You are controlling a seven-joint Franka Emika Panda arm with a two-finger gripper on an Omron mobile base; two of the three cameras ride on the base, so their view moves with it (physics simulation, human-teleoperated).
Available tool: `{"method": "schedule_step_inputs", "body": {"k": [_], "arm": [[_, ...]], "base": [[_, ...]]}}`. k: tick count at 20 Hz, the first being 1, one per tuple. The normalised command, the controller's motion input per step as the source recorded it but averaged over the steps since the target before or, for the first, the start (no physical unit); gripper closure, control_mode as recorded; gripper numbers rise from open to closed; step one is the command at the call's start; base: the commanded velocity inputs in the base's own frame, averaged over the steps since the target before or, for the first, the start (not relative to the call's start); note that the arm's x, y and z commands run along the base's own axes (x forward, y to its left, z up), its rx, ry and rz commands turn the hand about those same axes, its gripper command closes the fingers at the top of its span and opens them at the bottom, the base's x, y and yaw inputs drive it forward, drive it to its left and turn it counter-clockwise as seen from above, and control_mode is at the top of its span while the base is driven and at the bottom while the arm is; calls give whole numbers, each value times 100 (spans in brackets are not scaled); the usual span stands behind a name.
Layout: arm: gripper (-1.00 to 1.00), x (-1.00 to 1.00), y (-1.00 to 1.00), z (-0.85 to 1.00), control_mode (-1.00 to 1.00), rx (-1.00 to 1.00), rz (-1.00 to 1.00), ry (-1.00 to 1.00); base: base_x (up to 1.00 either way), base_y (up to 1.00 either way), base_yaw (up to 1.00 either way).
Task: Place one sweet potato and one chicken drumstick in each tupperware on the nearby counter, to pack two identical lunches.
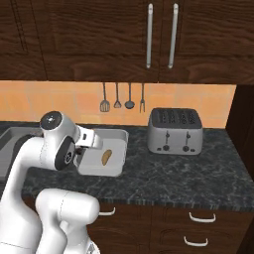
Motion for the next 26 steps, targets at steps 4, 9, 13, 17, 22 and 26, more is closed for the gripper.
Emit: {"method": "schedule_step_inputs", "body": {"k": [4,9,13,17,22,26], "arm": [[100,72,55,-58,-100,3,0,2],[100,63,28,-40,-100,8,0,3],[100,46,1,-20,-100,9,0,15],[100,30,0,-26,-100,0,0,10],[100,24,0,-49,-100,0,0,0],[100,30,0,-49,-100,0,0,0]], "base": [[0,0,0],[0,0,0],[0,0,0],[0,0,0],[0,0,0],[0,0,0]]}}
